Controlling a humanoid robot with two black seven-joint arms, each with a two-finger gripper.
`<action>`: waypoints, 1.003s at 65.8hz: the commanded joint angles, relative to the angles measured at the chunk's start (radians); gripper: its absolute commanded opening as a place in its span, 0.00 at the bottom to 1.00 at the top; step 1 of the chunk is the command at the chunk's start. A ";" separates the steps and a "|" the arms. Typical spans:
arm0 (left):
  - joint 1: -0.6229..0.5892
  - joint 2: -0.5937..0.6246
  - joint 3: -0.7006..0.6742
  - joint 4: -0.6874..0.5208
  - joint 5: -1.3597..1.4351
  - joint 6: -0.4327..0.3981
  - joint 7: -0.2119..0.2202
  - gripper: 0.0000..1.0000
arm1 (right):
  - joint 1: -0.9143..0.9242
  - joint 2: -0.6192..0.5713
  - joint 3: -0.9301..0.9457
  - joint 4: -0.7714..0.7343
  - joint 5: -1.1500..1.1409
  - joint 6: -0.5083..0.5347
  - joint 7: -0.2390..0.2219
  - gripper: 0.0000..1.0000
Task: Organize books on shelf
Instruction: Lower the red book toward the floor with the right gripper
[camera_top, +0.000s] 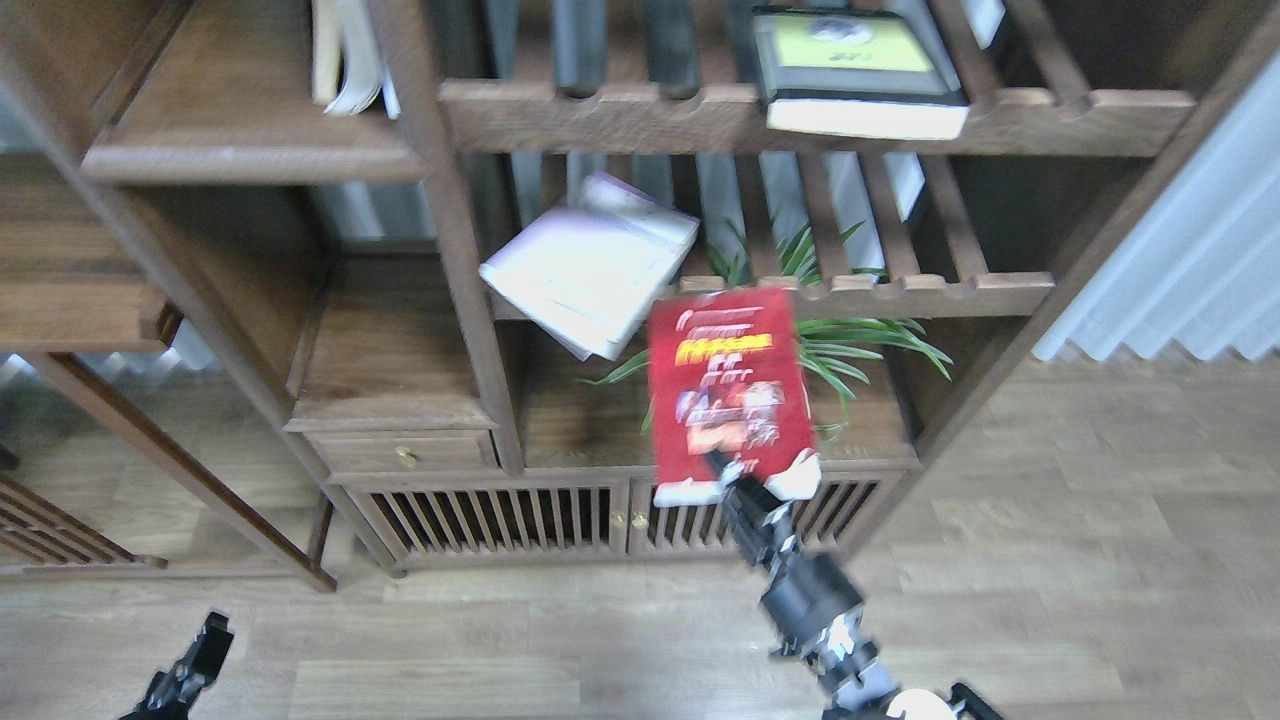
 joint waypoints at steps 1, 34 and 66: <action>0.004 0.001 0.000 0.000 0.000 0.000 0.000 1.00 | -0.005 0.000 0.024 0.000 0.000 0.001 0.002 0.05; 0.006 0.003 0.000 0.000 0.000 0.000 0.000 1.00 | -0.006 0.000 0.110 0.001 0.013 0.001 0.003 0.04; 0.001 0.000 0.002 -0.002 0.000 0.000 0.000 1.00 | -0.186 0.000 0.119 -0.005 0.007 0.001 -0.015 0.04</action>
